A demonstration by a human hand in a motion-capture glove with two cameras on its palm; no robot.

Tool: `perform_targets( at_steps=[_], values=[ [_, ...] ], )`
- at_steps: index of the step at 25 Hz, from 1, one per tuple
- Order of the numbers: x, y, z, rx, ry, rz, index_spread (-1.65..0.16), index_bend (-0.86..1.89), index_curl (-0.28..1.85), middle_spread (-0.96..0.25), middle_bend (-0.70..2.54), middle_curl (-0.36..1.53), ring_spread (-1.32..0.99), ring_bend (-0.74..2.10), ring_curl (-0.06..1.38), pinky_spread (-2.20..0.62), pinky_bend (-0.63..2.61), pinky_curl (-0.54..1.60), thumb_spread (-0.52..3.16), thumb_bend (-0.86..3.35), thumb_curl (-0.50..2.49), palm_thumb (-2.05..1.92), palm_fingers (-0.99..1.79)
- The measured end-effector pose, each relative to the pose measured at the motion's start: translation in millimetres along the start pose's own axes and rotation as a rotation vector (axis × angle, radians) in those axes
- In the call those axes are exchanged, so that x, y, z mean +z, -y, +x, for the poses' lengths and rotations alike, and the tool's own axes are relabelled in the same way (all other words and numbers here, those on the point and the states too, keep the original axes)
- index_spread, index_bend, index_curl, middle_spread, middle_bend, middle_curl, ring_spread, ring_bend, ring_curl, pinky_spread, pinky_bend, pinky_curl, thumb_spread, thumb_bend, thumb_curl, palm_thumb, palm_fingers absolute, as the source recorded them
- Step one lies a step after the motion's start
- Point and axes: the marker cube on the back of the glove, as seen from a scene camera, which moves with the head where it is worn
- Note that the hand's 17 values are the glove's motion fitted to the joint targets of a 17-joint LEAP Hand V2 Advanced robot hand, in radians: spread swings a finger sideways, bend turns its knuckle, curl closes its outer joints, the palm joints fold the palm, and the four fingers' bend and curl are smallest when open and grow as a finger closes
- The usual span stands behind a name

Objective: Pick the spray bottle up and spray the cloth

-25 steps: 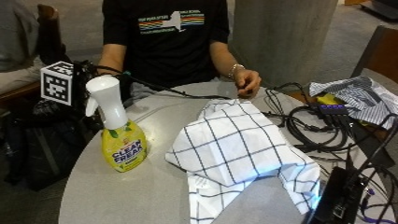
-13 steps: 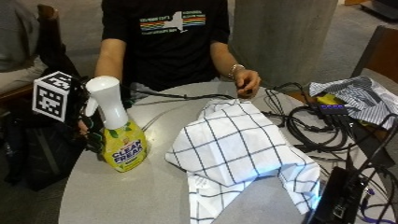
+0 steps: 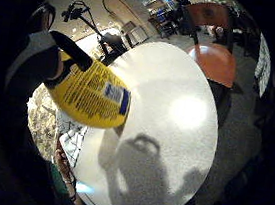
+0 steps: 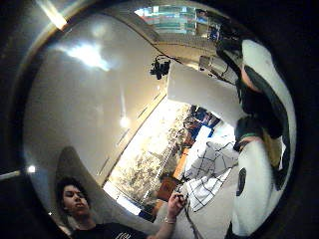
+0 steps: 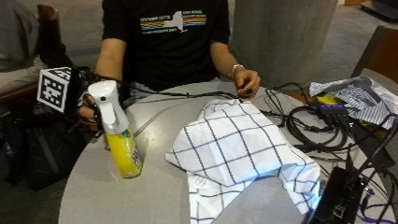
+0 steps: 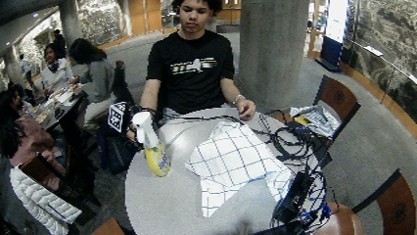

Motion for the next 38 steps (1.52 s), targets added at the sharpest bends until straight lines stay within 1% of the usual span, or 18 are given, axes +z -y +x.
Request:
perform_targets(
  at_steps=[2, 8, 13, 14, 15, 17, 18, 23, 26, 28, 30, 38],
  values=[
    [-0.3, -0.9, 0.8, 0.003, 0.007, -0.004, -0.21, 0.20, 0.26, -0.09, 0.38, 0.45, -0.12, 0.60, 0.43, -0.19, 0.50, 0.38, 0.65, 0.07, 0.47, 1.12, 1.27],
    [-3.1, -0.2, 2.5, 0.025, 0.023, -0.015, -0.19, 0.25, 0.33, -0.09, 0.38, 0.47, -0.13, 0.59, 0.45, -0.26, 0.49, 0.39, 0.49, 0.04, 0.52, 1.15, 1.24],
    [-2.8, 2.7, 0.8, 0.043, 0.013, -0.081, -0.19, 0.26, 0.37, -0.08, 0.35, 0.48, -0.09, 0.48, 0.43, -0.17, 0.45, 0.38, 0.53, -0.01, 0.53, 1.12, 1.09],
    [-1.8, 3.3, 0.4, 0.044, 0.008, -0.101, -0.19, 0.25, 0.37, -0.07, 0.34, 0.47, -0.09, 0.45, 0.42, -0.14, 0.42, 0.37, 0.57, -0.02, 0.53, 1.10, 1.02],
    [-0.6, 3.8, 0.0, 0.045, 0.004, -0.122, -0.20, 0.23, 0.37, -0.06, 0.29, 0.45, -0.07, 0.41, 0.41, -0.08, 0.42, 0.38, 0.63, -0.04, 0.52, 1.07, 0.89],
    [1.6, 4.0, -0.5, 0.049, -0.005, -0.160, -0.24, 0.16, 0.37, -0.03, 0.22, 0.44, -0.05, 0.36, 0.42, 0.00, 0.47, 0.41, 0.69, -0.06, 0.50, 1.01, 0.67],
    [2.5, 3.6, -0.7, 0.052, -0.008, -0.175, -0.26, 0.12, 0.37, -0.03, 0.21, 0.44, -0.04, 0.36, 0.42, 0.04, 0.48, 0.42, 0.72, -0.07, 0.49, 0.99, 0.60],
    [8.7, 2.8, -2.0, 0.069, -0.025, -0.233, -0.30, 0.01, 0.29, 0.02, 0.21, 0.43, 0.00, 0.31, 0.38, 0.17, 0.51, 0.40, 0.81, -0.07, 0.45, 0.87, 0.40],
    [14.4, 4.0, -2.2, 0.085, -0.036, -0.259, -0.32, 0.04, 0.26, 0.03, 0.19, 0.41, 0.02, 0.29, 0.36, 0.21, 0.54, 0.39, 0.84, -0.05, 0.43, 0.84, 0.33],
    [18.7, 5.6, -1.5, 0.096, -0.035, -0.261, -0.33, 0.07, 0.25, 0.01, 0.18, 0.40, 0.02, 0.27, 0.35, 0.24, 0.56, 0.39, 0.85, -0.05, 0.42, 0.81, 0.25],
    [23.8, 8.0, -0.1, 0.111, -0.027, -0.253, -0.34, 0.08, 0.24, 0.00, 0.18, 0.40, 0.01, 0.26, 0.34, 0.26, 0.56, 0.39, 0.86, -0.05, 0.42, 0.80, 0.22],
    [51.1, 28.5, 14.0, 0.196, -0.026, -0.227, -0.36, 0.08, 0.20, 0.03, 0.21, 0.39, 0.03, 0.28, 0.32, 0.29, 0.60, 0.38, 0.88, -0.04, 0.40, 0.77, 0.21]
  ],
)
